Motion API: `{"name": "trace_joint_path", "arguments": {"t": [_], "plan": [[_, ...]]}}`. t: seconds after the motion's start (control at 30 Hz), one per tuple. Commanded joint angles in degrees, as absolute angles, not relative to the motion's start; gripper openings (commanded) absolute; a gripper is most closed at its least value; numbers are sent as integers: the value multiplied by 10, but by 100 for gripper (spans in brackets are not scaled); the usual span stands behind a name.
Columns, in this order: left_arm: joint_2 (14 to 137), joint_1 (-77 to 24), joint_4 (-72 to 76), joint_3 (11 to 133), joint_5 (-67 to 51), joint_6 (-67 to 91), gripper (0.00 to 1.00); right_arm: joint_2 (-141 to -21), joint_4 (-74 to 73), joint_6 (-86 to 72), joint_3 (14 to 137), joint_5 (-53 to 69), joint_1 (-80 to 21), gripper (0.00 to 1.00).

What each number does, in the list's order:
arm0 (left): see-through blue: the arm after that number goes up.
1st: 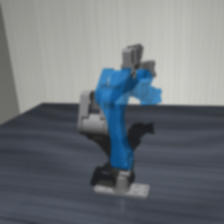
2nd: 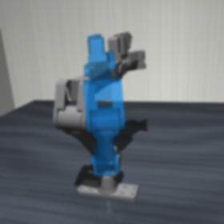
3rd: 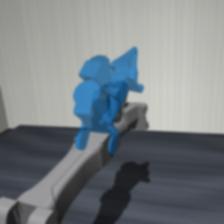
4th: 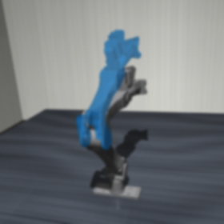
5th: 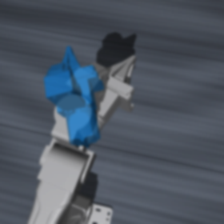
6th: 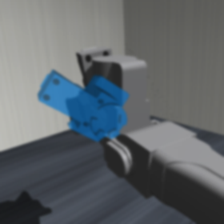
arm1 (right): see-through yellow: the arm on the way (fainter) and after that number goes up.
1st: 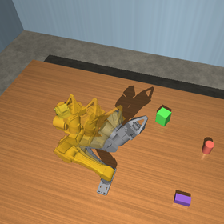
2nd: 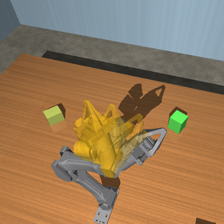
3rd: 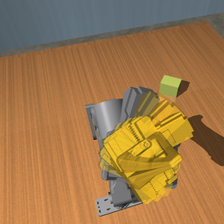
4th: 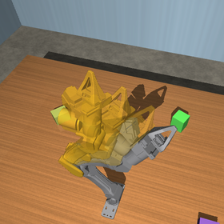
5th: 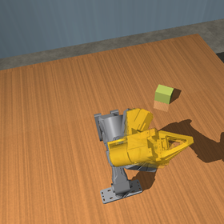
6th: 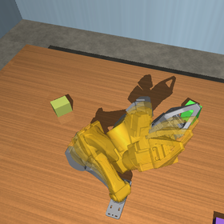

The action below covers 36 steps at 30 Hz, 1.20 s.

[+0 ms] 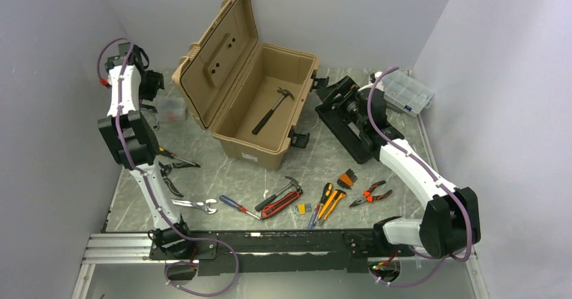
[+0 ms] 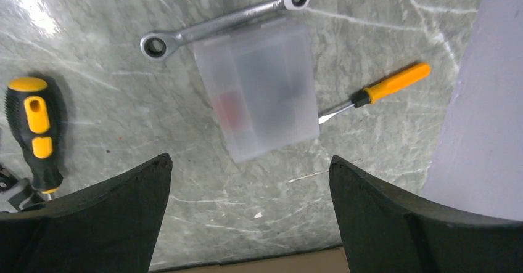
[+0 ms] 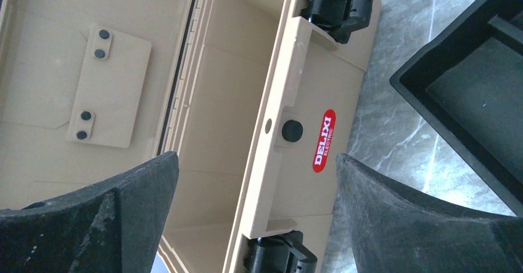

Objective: Pack the tool kit

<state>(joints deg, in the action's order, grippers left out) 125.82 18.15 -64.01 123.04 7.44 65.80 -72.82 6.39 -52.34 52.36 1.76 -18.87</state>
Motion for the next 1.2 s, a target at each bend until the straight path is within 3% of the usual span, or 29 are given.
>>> {"name": "trace_joint_path", "arguments": {"t": [0.0,0.57,1.17], "plan": [[1272,145,-663,1236,106,730,98,-732,105,-533,520,47,-173,100],[1360,98,-610,1281,185,802,92,-734,120,-543,510,84,-153,98],[1390,92,-605,1291,141,810,84,-746,126,-548,512,99,-148,97]]}}
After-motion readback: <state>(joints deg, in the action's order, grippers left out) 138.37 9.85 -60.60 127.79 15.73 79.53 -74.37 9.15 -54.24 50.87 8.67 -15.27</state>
